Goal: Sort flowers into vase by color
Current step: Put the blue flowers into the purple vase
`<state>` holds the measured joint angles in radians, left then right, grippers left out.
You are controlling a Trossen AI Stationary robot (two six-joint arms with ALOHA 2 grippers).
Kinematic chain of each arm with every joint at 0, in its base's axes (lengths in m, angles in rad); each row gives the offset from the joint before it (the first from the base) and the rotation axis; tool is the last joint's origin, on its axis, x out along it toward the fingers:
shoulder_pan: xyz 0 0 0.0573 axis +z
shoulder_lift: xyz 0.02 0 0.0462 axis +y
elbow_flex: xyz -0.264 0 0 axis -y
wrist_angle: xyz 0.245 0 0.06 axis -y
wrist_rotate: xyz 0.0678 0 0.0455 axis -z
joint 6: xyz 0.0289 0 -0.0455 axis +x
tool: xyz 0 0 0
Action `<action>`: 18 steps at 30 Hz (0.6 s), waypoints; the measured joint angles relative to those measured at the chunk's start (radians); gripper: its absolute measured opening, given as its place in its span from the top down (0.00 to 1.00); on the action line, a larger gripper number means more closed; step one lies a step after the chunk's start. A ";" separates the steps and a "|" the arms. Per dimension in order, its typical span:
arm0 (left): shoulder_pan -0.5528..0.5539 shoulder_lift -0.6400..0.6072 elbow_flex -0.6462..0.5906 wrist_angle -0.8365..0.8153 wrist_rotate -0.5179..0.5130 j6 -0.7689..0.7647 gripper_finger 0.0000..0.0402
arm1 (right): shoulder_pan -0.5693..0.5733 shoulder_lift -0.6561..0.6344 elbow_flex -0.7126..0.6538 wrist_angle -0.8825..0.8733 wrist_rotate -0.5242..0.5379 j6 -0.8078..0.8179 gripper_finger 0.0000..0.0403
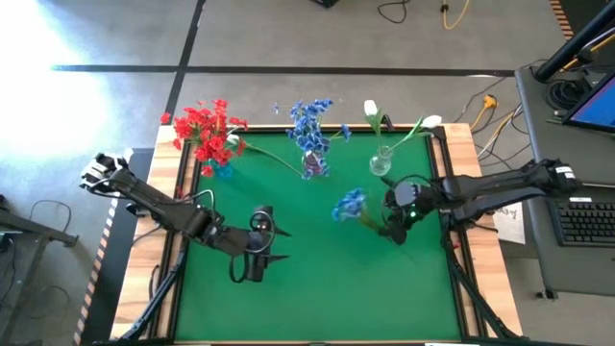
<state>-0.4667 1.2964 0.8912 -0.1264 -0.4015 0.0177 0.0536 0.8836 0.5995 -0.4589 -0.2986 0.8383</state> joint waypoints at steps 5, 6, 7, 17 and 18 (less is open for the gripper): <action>0.000 0.000 -0.065 0.198 0.000 0.053 0.41 | 0.059 0.040 -0.001 0.388 0.013 -0.183 0.93; 0.000 0.000 -0.080 0.251 0.000 0.069 0.41 | 0.066 0.054 -0.002 0.470 0.027 -0.231 0.93; 0.000 0.000 -0.097 0.310 0.000 0.086 0.41 | 0.071 0.070 -0.002 0.555 0.046 -0.283 0.93; 0.060 0.000 -0.204 0.702 0.000 0.139 0.41 | 0.075 0.384 -0.002 1.477 0.169 -0.779 0.93; 0.066 0.000 -0.204 0.702 0.000 0.131 0.41 | 0.075 0.427 0.001 1.560 0.169 -0.801 0.93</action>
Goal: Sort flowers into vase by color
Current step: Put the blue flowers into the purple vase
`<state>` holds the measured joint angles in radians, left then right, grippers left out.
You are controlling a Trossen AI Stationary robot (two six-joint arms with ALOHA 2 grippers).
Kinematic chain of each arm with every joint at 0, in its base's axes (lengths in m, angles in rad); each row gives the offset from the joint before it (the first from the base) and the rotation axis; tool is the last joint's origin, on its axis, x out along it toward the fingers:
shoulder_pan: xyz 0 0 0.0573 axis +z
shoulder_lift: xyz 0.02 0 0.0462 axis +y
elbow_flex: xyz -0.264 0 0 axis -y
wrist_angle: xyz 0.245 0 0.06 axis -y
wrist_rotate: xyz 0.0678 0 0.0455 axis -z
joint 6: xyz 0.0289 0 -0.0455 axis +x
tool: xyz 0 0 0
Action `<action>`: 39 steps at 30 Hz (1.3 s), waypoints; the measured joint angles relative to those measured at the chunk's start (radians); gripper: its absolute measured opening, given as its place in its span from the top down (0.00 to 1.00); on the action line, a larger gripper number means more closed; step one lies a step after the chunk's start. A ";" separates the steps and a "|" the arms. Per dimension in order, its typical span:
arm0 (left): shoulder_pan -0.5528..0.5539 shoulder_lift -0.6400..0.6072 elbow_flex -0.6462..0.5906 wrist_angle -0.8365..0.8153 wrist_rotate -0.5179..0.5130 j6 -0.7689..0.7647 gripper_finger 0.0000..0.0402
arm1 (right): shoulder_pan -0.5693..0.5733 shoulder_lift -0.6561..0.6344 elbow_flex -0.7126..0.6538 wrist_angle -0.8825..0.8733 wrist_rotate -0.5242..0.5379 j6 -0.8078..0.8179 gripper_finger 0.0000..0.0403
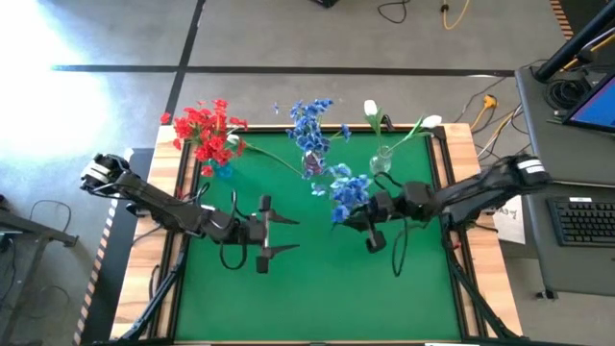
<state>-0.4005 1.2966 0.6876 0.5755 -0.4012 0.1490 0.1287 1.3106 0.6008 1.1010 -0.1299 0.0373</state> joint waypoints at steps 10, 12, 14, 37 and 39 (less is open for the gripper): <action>0.020 0.129 -0.001 0.119 -0.006 -0.002 0.41 | 0.000 0.287 0.166 0.167 0.002 -0.100 0.93; 0.024 0.153 -0.001 0.152 -0.009 0.000 0.41 | 0.000 0.320 0.196 0.169 0.002 -0.102 0.93; 0.026 0.171 -0.001 0.191 -0.009 0.000 0.41 | 0.000 0.338 0.214 0.166 0.001 -0.103 0.93; 0.028 0.171 -0.001 0.135 -0.168 0.029 0.99 | -0.007 0.329 0.230 0.078 0.035 -0.011 0.79; 0.028 0.160 -0.001 0.103 -0.199 0.031 0.99 | -0.006 0.314 0.231 0.021 0.076 -0.011 0.73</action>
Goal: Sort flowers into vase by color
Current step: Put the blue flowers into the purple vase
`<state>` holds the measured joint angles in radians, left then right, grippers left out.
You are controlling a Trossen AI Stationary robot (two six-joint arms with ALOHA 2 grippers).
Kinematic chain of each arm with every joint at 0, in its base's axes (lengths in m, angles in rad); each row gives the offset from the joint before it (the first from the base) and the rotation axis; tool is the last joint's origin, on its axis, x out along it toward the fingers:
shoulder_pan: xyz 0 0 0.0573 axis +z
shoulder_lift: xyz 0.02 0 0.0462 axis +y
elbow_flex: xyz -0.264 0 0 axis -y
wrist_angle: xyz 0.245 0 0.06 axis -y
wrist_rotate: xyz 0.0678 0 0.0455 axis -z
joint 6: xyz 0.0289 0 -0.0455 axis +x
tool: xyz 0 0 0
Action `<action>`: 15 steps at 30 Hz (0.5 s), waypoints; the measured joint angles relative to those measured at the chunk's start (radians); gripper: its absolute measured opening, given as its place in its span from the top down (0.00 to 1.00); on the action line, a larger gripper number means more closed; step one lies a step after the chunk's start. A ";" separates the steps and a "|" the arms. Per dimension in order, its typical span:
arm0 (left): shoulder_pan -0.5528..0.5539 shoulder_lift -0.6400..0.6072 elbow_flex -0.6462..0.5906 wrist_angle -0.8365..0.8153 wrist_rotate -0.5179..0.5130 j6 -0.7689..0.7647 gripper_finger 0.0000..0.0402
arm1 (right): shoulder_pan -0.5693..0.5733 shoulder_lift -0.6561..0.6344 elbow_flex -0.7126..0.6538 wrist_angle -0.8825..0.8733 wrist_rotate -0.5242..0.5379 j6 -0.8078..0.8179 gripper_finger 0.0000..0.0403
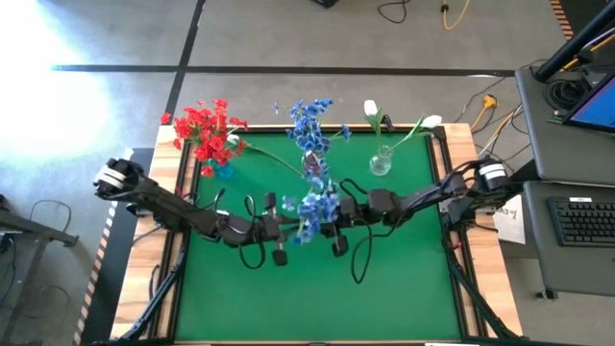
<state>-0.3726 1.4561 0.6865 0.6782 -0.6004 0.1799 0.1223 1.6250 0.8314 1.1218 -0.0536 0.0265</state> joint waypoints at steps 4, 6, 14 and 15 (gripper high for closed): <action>0.000 -0.010 0.000 -0.055 -0.075 0.000 1.00 | 0.000 -0.032 0.002 -0.119 0.118 0.027 0.63; 0.000 -0.011 0.000 -0.085 -0.096 -0.004 1.00 | -0.002 -0.044 0.015 -0.187 0.143 0.033 0.59; 0.000 -0.004 0.000 -0.107 -0.150 -0.005 1.00 | -0.002 -0.042 0.143 -0.441 0.194 0.016 0.61; 0.000 -0.004 0.000 -0.107 -0.153 -0.005 1.00 | -0.002 -0.042 0.160 -0.472 0.208 0.015 0.65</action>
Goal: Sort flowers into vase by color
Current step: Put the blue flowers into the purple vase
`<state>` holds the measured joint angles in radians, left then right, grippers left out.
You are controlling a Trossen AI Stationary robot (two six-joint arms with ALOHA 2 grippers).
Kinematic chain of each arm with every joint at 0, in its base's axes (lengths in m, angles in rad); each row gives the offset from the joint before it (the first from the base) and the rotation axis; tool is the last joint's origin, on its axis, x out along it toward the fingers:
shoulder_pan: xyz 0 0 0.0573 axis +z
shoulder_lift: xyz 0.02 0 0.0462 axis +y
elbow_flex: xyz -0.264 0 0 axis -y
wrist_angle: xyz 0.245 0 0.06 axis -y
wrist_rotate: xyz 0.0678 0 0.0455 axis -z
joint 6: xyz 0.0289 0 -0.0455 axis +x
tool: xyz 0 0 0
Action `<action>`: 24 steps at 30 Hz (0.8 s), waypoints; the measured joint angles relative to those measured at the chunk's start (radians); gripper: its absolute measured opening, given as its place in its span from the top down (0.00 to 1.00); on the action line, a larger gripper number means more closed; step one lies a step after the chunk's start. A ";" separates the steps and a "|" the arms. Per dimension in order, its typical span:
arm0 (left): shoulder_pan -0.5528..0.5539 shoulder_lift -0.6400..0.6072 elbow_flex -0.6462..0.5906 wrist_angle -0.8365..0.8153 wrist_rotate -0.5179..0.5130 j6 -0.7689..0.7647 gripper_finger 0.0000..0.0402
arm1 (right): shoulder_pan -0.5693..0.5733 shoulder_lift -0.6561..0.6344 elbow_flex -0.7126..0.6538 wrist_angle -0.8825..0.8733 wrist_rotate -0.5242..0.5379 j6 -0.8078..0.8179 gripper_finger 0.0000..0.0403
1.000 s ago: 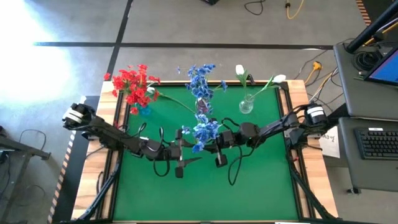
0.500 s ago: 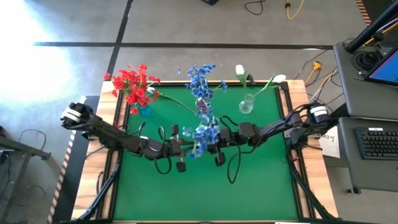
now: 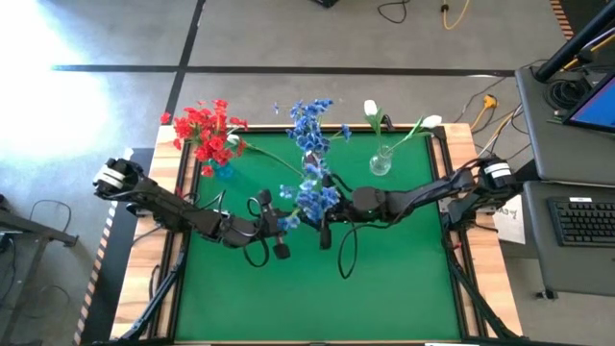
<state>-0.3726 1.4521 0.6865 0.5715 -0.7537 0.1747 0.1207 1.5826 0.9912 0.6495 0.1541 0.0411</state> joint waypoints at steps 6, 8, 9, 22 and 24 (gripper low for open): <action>0.003 -0.007 0.000 0.004 -0.007 -0.100 0.94 | -0.001 0.000 0.046 -0.073 0.012 -0.013 0.94; 0.021 -0.020 -0.001 -0.001 0.077 -0.188 0.88 | -0.008 -0.008 0.048 -0.086 0.008 -0.013 0.94; 0.034 -0.027 -0.001 -0.006 0.128 -0.214 0.83 | -0.014 -0.018 0.046 -0.100 0.005 -0.014 0.95; 0.267 -0.051 -0.115 0.077 0.367 -0.080 0.35 | -0.257 -0.241 0.002 -0.365 -0.090 0.011 0.95; 0.312 -0.053 -0.159 0.163 0.479 -0.072 0.34 | -0.271 -0.255 -0.021 -0.369 -0.105 0.011 0.95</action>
<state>-0.0603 1.3995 0.5273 0.7346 -0.2747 0.1031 -0.1508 1.3277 0.9698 0.2806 0.0489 0.0521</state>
